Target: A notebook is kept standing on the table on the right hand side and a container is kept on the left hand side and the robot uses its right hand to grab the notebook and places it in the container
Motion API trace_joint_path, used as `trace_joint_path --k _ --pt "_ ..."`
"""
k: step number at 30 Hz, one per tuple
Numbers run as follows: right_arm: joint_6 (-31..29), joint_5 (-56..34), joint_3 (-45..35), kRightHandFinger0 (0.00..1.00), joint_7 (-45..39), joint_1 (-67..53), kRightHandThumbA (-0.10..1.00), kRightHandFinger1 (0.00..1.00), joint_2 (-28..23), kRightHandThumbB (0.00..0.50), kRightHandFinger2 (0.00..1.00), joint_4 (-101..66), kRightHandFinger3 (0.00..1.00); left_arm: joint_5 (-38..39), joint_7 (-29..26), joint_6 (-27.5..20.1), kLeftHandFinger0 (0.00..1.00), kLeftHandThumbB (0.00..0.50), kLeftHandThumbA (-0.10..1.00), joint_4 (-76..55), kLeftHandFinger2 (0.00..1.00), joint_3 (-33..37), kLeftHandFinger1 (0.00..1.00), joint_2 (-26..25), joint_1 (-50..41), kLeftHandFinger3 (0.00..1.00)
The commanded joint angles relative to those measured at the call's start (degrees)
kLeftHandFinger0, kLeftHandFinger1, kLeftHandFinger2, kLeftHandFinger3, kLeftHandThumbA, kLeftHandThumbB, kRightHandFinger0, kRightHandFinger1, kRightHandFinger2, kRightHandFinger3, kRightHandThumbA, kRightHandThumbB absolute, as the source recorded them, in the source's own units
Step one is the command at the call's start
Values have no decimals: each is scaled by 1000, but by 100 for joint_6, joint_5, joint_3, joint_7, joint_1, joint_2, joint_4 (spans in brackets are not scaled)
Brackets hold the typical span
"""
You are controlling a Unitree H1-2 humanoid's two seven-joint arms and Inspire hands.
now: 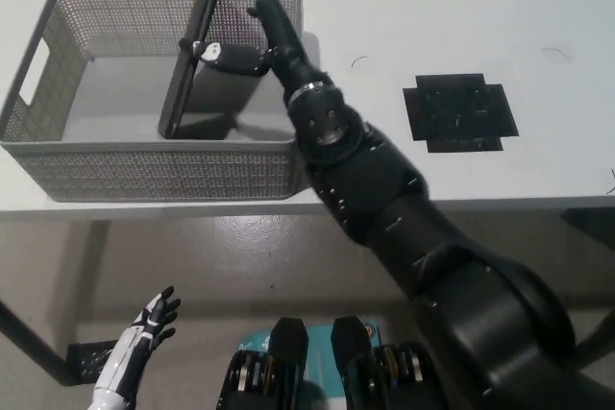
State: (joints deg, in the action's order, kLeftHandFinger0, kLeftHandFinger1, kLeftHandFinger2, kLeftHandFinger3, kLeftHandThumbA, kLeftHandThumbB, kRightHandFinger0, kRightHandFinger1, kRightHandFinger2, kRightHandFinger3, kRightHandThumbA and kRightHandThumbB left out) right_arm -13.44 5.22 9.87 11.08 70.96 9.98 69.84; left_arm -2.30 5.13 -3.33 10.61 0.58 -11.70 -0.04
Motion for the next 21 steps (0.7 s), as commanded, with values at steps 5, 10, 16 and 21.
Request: trace_joint_path --k 5,10,16,21 --pt "-527 -213 -230 1000 -662 636 914 1000 -176 482 1000 -788 1000 -129 45 -101 1000 56 1000 -123 1000 66 1000 -61 98 1000" --pt "42 -280 -445 1000 -744 607 976 1000 -448 498 1000 -2236 1000 -156 69 -117 1000 59 1000 -139 1000 76 1000 -88 67 1000" --pt "866 -285 -745 1000 -752 492 999 1000 -899 479 1000 -4522 1000 -142 112 -87 1000 62 1000 -152 1000 67 1000 -117 93 1000" --pt "1341 -408 -1012 1000 -833 124 1000 1000 -1308 482 1000 -6696 1000 -71 161 -91 1000 66 1000 -136 1000 59 1000 -117 105 1000"
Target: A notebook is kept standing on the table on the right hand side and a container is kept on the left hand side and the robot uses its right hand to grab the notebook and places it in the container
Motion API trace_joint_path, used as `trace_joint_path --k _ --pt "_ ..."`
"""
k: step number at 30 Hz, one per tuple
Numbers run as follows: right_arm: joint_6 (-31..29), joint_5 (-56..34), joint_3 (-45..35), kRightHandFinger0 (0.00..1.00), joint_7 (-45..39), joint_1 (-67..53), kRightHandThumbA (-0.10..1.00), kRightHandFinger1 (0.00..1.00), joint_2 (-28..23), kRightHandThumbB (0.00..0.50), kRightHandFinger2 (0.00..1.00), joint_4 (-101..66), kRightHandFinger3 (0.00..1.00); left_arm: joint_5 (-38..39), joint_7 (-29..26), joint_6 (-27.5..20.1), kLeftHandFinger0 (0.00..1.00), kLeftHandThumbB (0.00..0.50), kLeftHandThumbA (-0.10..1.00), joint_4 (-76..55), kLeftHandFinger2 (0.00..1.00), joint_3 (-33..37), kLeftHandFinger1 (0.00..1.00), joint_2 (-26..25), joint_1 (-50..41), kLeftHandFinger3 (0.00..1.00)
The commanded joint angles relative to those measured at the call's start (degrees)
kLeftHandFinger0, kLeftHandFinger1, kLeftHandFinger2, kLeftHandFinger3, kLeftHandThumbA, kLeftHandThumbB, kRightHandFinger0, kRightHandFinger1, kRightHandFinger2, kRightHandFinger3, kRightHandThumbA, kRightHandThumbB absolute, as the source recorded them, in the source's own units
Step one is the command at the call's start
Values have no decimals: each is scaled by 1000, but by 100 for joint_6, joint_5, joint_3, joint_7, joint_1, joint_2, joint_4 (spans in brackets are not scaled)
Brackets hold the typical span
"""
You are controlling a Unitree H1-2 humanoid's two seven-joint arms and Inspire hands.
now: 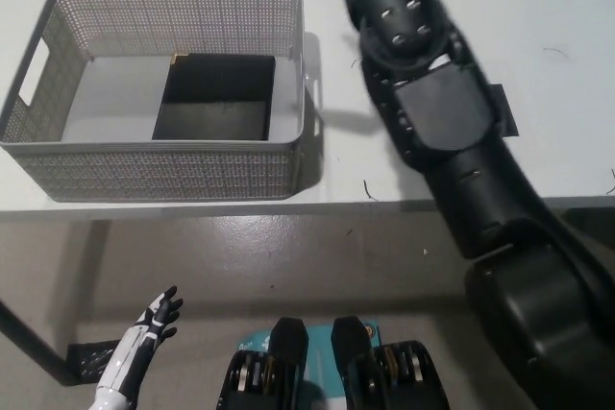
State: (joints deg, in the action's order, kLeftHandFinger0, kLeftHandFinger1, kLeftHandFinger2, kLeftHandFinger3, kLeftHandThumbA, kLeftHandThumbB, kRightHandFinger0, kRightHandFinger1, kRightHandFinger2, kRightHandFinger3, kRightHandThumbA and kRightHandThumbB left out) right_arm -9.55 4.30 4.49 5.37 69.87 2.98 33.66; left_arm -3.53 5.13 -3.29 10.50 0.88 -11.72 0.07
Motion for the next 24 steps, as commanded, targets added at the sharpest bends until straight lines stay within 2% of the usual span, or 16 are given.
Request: trace_joint_path --k 1,2,4,8,11,14,15,17,18,19,20,21,24 --pt "1046 -375 -511 1000 -299 151 1000 1000 -680 477 1000 -3417 1000 44 174 -103 1000 65 1000 -131 1000 35 1000 -132 107 1000" --pt "1090 -550 -566 1000 -378 -41 961 1000 -794 460 1000 -3911 1000 32 174 -91 1000 64 1000 -137 1000 39 1000 -139 113 1000" --pt "1370 -576 -643 1000 -420 -495 934 1000 -996 469 1000 -4913 1000 -29 148 -148 1000 64 1000 -83 1000 56 1000 -151 129 1000" --pt "1541 -575 -717 1000 -481 -1307 962 1000 -1295 467 1000 -6272 1000 -20 143 -94 1000 69 1000 -119 1000 31 1000 -166 131 1000" --pt "982 -286 -746 1000 -518 -2158 1000 1000 -1506 411 1000 -6960 1000 -11 140 -75 1000 75 1000 -94 1000 24 1000 -156 195 1000" --pt "594 -422 -763 1000 -485 -3248 976 1000 -1586 408 1000 -7591 1000 -13 138 -79 1000 50 1000 -86 1000 28 1000 -147 178 1000" --pt "534 -696 -745 1000 -442 -3651 905 1000 -1589 410 1000 -7790 1000 -93 117 -106 1000 64 1000 -70 1000 55 1000 -170 182 1000" --pt "426 -981 -650 1000 -406 -4283 866 1000 -1601 424 1000 -8003 1000 -139 124 -96 1000 69 1000 -58 1000 79 1000 -191 192 1000" --pt "213 -947 -557 1000 -410 -4743 874 1000 -1556 436 1000 -8000 1000 -67 126 -69 1000 70 1000 -81 1000 46 1000 -158 192 1000" --pt "-30 -828 -488 1000 -402 -4993 892 1000 -1479 429 1000 -7879 1000 -51 131 -64 1000 69 1000 -80 1000 43 1000 -150 185 1000" --pt "-219 -579 -436 1000 -365 -5249 958 1000 -1363 411 1000 -7750 1000 -47 134 -60 1000 67 1000 -85 1000 43 1000 -150 173 1000" --pt "-314 -180 -344 1000 -287 -5699 1000 1000 -1146 439 1000 -7563 1000 -18 145 -72 1000 58 1000 -75 1000 36 1000 -144 160 1000" --pt "-490 -165 -189 1000 -358 -6353 1000 1000 -1190 408 1000 -7040 1000 -8 170 -92 1000 67 1000 -51 1000 35 1000 -172 155 1000"
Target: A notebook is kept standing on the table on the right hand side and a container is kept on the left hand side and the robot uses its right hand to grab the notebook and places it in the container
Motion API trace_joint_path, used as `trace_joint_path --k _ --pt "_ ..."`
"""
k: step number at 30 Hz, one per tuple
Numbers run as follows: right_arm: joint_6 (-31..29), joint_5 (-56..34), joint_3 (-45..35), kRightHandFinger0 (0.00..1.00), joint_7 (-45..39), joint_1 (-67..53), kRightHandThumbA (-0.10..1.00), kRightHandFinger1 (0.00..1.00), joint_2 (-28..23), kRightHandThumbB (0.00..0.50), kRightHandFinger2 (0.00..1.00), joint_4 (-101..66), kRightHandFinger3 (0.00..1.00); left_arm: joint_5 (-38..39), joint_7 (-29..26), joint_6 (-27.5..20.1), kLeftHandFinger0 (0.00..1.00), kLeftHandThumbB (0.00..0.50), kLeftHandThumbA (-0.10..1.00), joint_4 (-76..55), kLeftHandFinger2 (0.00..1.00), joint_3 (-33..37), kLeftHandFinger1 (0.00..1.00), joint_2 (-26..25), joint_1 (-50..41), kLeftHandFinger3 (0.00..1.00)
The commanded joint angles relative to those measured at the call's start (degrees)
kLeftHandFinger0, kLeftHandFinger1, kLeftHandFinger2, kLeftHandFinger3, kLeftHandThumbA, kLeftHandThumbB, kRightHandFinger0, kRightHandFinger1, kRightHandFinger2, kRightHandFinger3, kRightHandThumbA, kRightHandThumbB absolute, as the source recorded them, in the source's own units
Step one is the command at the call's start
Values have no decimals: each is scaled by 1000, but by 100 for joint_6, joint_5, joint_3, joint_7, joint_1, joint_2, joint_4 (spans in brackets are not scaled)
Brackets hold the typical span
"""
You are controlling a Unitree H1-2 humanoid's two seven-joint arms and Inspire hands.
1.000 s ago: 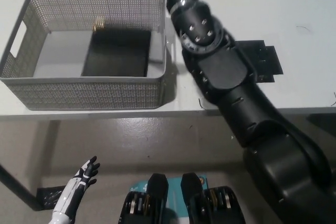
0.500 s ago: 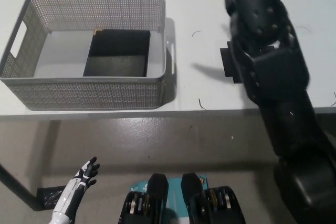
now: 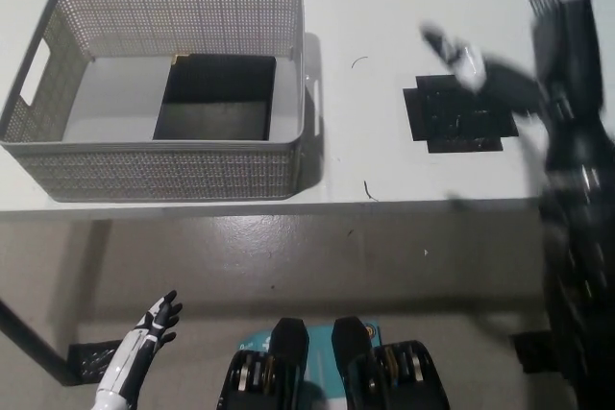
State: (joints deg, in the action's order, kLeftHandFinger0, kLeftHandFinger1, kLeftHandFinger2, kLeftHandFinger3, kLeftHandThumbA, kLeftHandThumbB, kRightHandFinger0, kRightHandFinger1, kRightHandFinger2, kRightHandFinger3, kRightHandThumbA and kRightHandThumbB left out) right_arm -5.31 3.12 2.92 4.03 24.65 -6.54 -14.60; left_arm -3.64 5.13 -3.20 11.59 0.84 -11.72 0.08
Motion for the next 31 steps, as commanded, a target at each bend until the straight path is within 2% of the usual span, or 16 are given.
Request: trace_joint_path --k 1,2,4,6,8,10,12,13,15,19,22,28,31 --pt "-1007 -24 -31 1000 -251 -2023 1000 1000 -287 362 1000 -1892 1000 1 159 -99 1000 73 1000 -142 1000 32 1000 -171 159 1000" --pt "-988 -55 -30 1000 -260 -2127 1000 1000 -275 382 1000 -1653 1000 19 149 -71 1000 82 1000 -144 1000 12 1000 -165 157 1000" --pt "-1292 -90 -62 1000 -247 -2203 1000 1000 -275 360 1000 -874 1000 -21 92 6 1000 81 1000 -184 1000 7 1000 -130 152 1000" --pt "-1382 -105 -104 1000 -210 -2197 1000 1000 -238 363 1000 -184 1000 32 96 -17 1000 83 1000 -153 1000 -5 1000 -101 161 1000" --pt "-1380 -79 -120 1000 -190 -2144 1000 1000 -210 338 1000 424 1000 93 121 -18 1000 82 1000 -145 1000 -18 1000 -85 151 1000" --pt "-1511 -14 -148 1000 -168 -1854 1000 1000 -216 306 1000 1252 1000 123 128 -25 1000 55 1000 -97 1000 -39 1000 -97 244 1000" --pt "-1298 -306 -175 1000 -303 -1724 996 1000 -183 371 1000 1789 1000 133 139 -19 1000 54 1000 -124 1000 -36 1000 -101 239 1000" --pt "-1276 -366 -180 1000 -352 -1724 1000 1000 -180 354 1000 1934 1000 134 139 -15 1000 56 1000 -139 1000 -30 1000 -90 197 1000" --pt "-1232 -540 -204 1000 -448 -1688 1000 1000 -142 357 1000 2293 1000 125 112 -17 1000 78 1000 -147 1000 -27 1000 -62 141 1000" --pt "-1215 -537 -297 1000 -352 -1616 999 1000 -40 351 1000 2917 1000 86 101 3 1000 62 1000 -170 1000 -15 1000 -71 137 1000" --pt "-1083 -905 -364 1000 -609 -1619 939 1000 16 334 1000 3198 1000 132 113 128 1000 62 1000 -266 1000 -37 1000 -55 128 1000" --pt "-1201 -820 -341 1000 -738 -1663 912 1000 -42 247 1000 3694 1000 47 102 -9 1000 53 1000 -164 1000 9 1000 -82 152 1000" --pt "-1144 -831 -335 1000 -777 -1667 906 1000 -50 242 1000 3782 1000 -10 75 -24 1000 60 1000 -151 1000 18 1000 -89 150 1000"
